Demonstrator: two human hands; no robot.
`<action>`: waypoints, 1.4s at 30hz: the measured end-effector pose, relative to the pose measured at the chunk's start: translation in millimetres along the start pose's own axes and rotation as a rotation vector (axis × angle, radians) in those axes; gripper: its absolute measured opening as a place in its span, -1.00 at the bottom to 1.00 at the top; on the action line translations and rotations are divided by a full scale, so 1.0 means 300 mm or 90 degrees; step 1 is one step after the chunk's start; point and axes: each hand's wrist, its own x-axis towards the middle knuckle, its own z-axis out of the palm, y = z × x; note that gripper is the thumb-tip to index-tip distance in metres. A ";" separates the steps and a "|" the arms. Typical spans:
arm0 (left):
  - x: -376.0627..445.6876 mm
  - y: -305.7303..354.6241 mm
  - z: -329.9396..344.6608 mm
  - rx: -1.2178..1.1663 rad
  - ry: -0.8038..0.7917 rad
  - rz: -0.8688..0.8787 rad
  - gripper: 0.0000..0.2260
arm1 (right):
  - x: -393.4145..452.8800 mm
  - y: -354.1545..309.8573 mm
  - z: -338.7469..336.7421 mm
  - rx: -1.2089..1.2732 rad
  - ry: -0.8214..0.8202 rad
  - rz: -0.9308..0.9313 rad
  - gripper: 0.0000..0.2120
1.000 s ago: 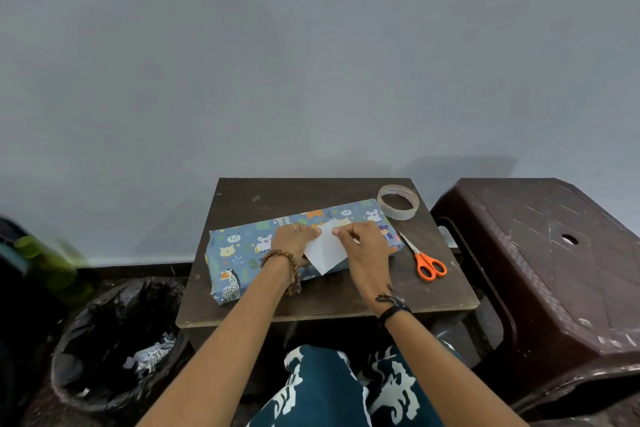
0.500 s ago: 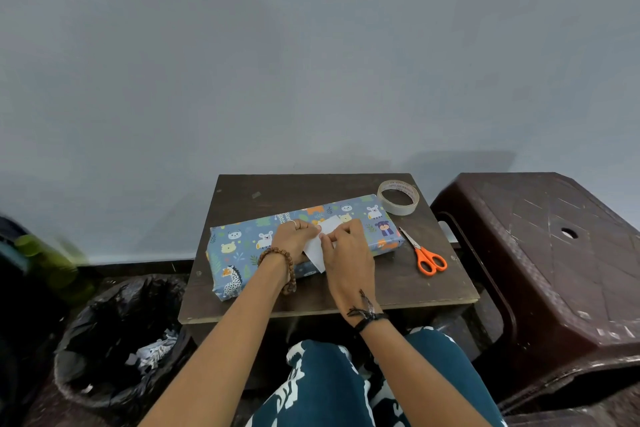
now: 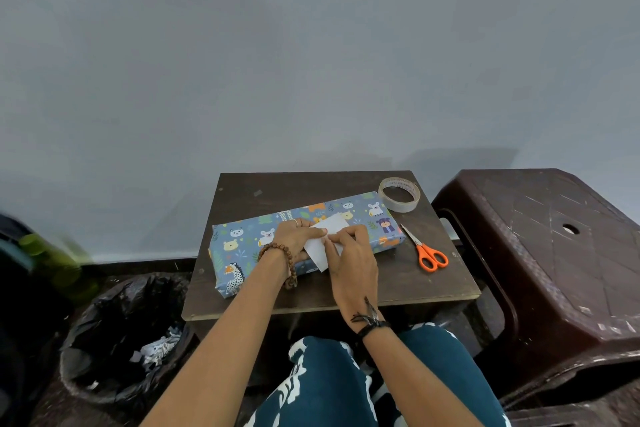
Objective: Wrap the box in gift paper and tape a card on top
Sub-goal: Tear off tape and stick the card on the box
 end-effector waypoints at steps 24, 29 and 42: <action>0.023 -0.005 -0.014 0.111 -0.036 0.012 -0.68 | 0.194 0.053 -0.052 0.244 -0.179 0.339 -0.55; 0.013 -0.002 0.015 0.168 -0.014 0.042 -0.74 | 0.241 0.042 -0.068 0.358 -0.200 0.449 -0.60; -0.003 0.015 0.024 0.101 -0.040 -0.005 -0.74 | 0.034 0.079 -0.102 0.041 -0.151 -0.057 -0.74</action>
